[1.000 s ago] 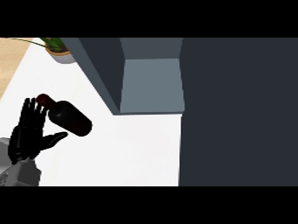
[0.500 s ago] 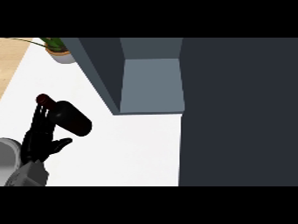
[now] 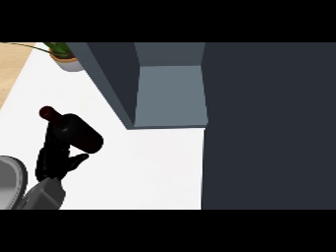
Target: Pick up the wine, place it into the cabinet and close the cabinet
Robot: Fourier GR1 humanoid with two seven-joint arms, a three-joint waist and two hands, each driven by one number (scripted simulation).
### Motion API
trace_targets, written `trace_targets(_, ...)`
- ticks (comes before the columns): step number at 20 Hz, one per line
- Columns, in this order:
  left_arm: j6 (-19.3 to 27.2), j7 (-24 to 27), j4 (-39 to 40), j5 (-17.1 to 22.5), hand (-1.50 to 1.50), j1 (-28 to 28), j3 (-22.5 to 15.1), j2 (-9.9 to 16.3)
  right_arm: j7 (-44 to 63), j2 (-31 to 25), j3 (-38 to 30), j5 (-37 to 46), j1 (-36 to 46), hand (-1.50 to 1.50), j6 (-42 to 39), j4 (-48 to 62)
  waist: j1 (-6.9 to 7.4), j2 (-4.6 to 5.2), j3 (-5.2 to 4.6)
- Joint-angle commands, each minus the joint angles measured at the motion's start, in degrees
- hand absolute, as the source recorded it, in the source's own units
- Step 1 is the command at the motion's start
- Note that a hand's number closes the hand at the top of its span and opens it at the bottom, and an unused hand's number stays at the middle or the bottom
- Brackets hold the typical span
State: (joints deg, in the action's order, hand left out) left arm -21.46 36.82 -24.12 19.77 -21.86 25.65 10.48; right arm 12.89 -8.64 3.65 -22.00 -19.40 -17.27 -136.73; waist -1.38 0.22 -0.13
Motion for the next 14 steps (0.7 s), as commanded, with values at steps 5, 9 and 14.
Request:
trace_targets(5,-6.00,3.86,7.92,0.36,1.50,-3.76,0.97,2.69,3.48,-0.95,-0.50,-4.83,-5.23,-1.50,-0.19,-11.32,-0.77,0.03,-0.04)
trace_targets(9,-10.66,2.63,10.04,-0.41,1.50,-5.79,-0.19,2.57,5.24,-0.16,0.92,-3.16,-0.22,-1.50,3.01,-9.52,-0.62,0.24,-0.11)
trace_targets(14,-8.37,6.22,9.68,-2.64,1.50,-5.71,-2.27,-0.33,4.48,1.66,5.28,2.39,-1.71,-1.50,4.05,-9.46,-0.33,0.06,-0.04)
